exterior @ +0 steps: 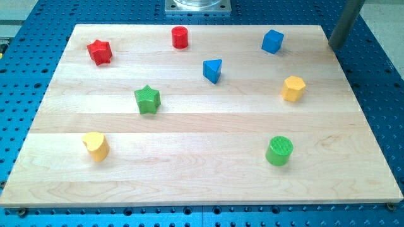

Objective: Move the cube diagonally to the triangle

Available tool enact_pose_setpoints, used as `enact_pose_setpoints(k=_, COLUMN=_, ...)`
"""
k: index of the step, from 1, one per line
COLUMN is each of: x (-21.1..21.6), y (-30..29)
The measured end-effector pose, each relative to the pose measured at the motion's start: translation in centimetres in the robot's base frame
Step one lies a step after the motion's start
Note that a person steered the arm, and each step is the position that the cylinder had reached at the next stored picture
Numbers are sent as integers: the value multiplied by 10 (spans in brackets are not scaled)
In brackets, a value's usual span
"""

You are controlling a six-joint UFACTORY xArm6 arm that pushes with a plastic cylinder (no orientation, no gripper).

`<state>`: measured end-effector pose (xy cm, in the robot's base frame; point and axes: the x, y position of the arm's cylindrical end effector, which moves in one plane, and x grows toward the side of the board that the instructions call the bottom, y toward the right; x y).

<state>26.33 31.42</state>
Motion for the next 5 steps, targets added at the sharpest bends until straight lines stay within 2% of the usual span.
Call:
enact_pose_setpoints(k=1, x=13, y=-11)
enact_pose_setpoints(k=2, x=68, y=-79)
enact_pose_setpoints(k=3, x=74, y=-125)
enact_pose_setpoints(k=4, x=73, y=-142)
enact_pose_setpoints(k=5, x=58, y=-207)
